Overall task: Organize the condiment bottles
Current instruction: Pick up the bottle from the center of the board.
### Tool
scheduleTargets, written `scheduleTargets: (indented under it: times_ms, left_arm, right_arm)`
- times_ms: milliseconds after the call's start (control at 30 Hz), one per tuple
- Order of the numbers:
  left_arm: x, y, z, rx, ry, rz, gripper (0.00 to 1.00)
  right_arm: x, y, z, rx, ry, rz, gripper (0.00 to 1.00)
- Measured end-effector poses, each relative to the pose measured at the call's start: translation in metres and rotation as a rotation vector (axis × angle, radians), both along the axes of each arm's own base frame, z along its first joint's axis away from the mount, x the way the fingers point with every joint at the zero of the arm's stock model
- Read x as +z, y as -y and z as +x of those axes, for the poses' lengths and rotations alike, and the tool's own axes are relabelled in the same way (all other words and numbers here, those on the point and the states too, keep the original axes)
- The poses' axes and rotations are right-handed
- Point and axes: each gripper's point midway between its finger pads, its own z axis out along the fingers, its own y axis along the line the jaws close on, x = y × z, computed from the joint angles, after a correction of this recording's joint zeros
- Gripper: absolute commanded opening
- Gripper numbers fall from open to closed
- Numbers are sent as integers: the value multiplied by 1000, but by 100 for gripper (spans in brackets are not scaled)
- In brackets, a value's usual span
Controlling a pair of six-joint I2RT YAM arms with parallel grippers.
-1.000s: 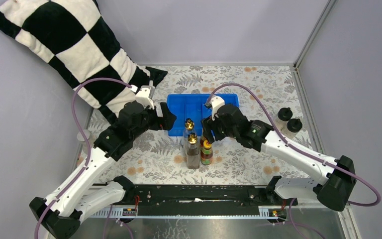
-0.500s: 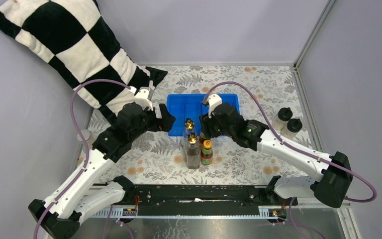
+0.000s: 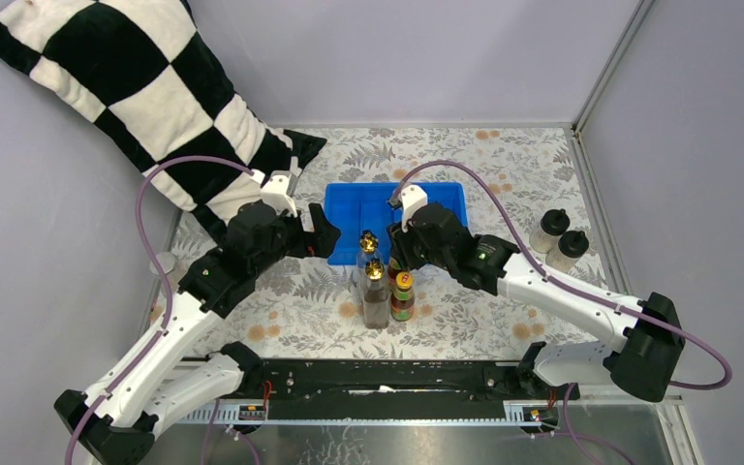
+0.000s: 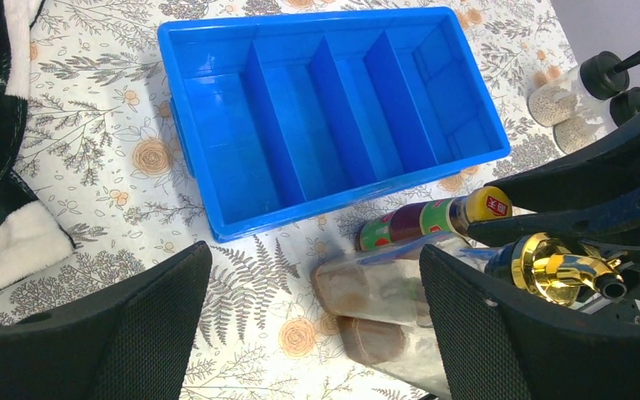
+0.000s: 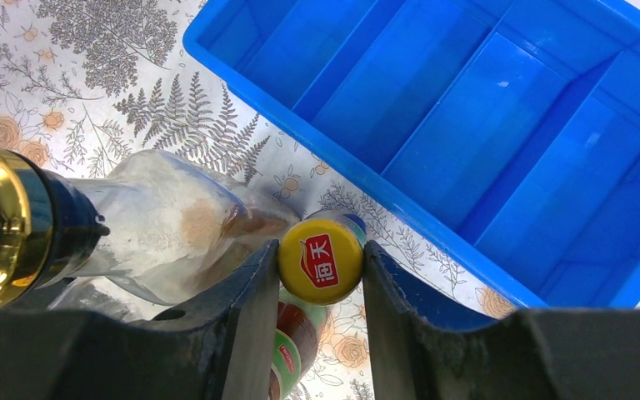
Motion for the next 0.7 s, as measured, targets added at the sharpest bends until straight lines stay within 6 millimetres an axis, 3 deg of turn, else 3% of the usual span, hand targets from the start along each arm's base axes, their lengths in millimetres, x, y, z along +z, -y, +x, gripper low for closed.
scheduleTargets:
  times_ms: [700]
  left_arm:
    - [-2,0,-1,0,-4,2,98]
  right_arm:
    - [2,15,1,-55,20,-77,28]
